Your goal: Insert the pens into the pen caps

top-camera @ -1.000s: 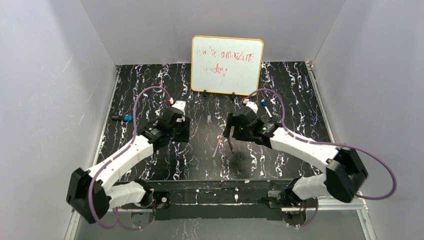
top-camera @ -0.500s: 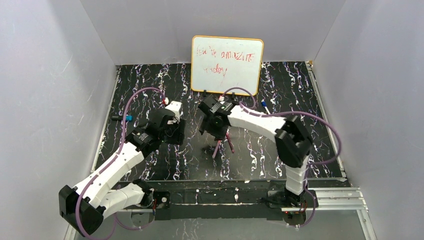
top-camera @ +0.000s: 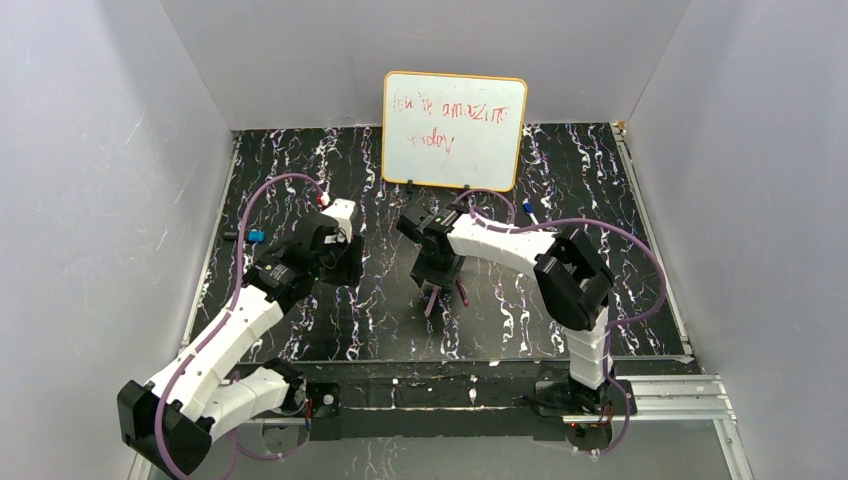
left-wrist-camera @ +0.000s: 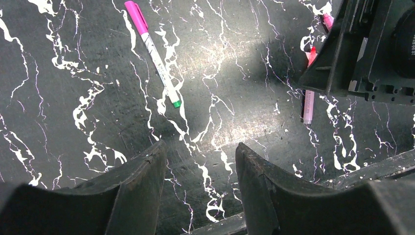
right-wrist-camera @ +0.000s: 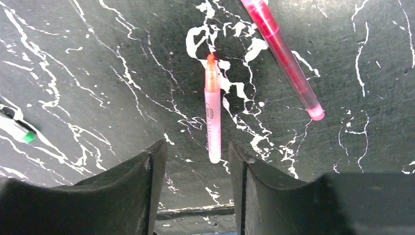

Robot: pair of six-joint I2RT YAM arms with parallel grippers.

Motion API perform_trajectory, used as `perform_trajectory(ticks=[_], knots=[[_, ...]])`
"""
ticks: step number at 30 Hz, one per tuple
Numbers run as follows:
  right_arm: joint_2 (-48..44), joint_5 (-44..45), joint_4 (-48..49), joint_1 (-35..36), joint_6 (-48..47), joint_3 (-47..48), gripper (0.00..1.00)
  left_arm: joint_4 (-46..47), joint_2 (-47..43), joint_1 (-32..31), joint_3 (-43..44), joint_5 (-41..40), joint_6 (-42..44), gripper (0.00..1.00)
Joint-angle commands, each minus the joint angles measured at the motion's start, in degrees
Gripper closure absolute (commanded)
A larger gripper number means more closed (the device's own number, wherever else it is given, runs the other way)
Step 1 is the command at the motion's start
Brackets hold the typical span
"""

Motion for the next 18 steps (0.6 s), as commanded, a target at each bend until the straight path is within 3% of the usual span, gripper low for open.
perform_trajectory(ticks=[1, 18], knots=[[-1.0, 0.8, 0.0, 0.1, 0.8, -1.2, 0.45, -0.8, -0.7, 0.9, 1.5, 1.6, 1.1, 0.48], [1.7, -1.1, 5.3, -3.8, -3.7, -3.3, 0.51, -1.8, 1.0, 1.8, 3.6, 2.2, 1.7, 0.48]])
